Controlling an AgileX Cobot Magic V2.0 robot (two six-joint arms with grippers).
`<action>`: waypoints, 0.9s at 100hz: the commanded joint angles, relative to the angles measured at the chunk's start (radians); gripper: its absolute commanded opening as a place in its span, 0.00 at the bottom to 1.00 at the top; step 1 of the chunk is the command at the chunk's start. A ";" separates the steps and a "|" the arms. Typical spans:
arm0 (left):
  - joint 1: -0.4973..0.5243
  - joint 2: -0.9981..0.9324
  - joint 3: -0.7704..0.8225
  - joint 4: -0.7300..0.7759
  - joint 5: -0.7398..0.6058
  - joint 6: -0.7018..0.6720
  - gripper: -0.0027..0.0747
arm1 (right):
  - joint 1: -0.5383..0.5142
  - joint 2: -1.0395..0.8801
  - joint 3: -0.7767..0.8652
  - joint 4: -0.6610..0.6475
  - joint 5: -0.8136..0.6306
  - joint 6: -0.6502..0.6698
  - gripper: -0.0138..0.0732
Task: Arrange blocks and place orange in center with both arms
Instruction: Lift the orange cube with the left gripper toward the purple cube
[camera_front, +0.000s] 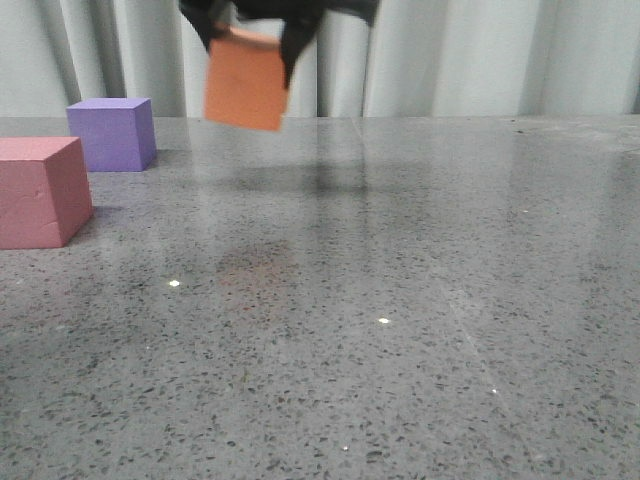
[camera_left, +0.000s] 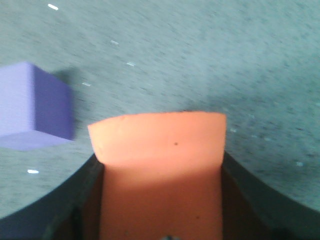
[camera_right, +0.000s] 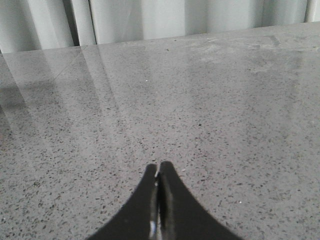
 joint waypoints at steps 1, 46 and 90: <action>0.007 -0.092 -0.028 0.090 0.013 0.023 0.11 | -0.005 -0.026 -0.014 -0.003 -0.084 -0.009 0.08; 0.145 -0.291 0.227 0.152 -0.063 -0.007 0.11 | -0.005 -0.026 -0.014 -0.003 -0.084 -0.009 0.08; 0.334 -0.455 0.530 -0.060 -0.388 0.002 0.07 | -0.005 -0.026 -0.014 -0.003 -0.084 -0.009 0.08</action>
